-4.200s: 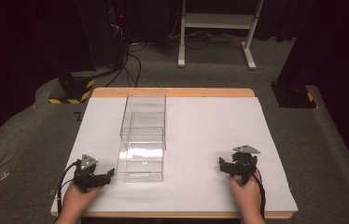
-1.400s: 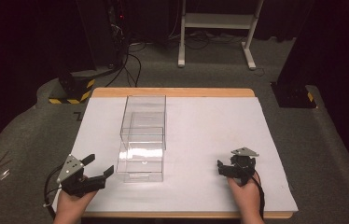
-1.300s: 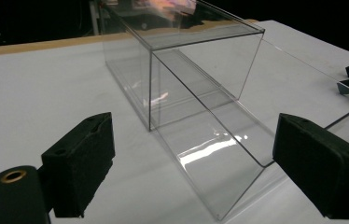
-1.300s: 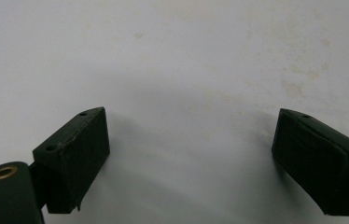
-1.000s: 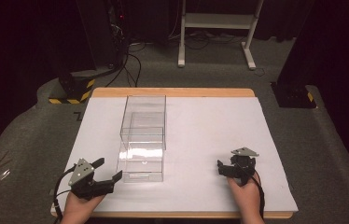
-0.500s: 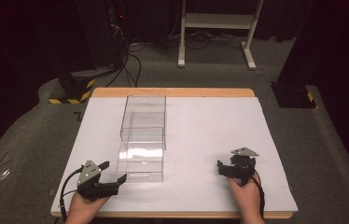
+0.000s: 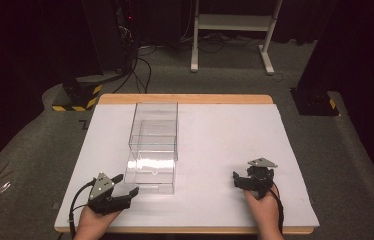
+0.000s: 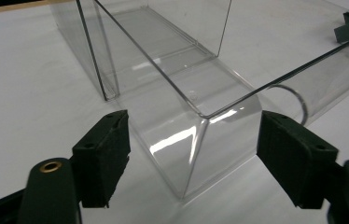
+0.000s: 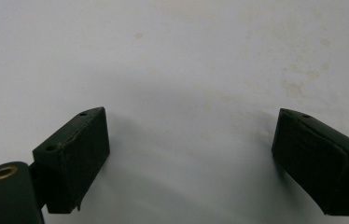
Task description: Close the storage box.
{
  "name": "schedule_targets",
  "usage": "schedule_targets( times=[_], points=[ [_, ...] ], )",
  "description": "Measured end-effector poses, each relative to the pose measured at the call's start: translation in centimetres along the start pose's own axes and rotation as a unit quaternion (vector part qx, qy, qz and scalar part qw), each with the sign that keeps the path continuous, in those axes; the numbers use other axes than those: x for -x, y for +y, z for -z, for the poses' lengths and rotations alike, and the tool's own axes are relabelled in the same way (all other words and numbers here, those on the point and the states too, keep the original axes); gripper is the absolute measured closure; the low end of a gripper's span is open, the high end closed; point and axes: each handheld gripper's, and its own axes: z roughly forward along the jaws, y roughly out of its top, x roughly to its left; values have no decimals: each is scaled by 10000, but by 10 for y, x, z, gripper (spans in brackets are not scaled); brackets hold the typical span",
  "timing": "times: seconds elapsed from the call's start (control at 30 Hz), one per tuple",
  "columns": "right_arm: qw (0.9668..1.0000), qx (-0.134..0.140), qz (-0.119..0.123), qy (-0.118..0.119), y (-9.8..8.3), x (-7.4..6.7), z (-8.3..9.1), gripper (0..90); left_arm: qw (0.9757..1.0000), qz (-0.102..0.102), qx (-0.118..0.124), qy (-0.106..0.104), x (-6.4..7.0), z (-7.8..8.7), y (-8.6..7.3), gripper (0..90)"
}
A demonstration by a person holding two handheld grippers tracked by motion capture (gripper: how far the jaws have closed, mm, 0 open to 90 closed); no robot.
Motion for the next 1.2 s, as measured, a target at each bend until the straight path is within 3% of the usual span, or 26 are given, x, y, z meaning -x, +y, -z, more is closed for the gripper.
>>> schedule_targets(
  times=[0.5, 1.2],
  points=[
    [10000, 0, 0, 0, 0, 0, 0, 107, 9996, 284, 31, -77, -2, -5, -4, 201],
    [10000, 1, 3, -1, 0, 0, 0, 108, 9997, 241, 37, -67, 3, -14, -2, 228]
  ],
)
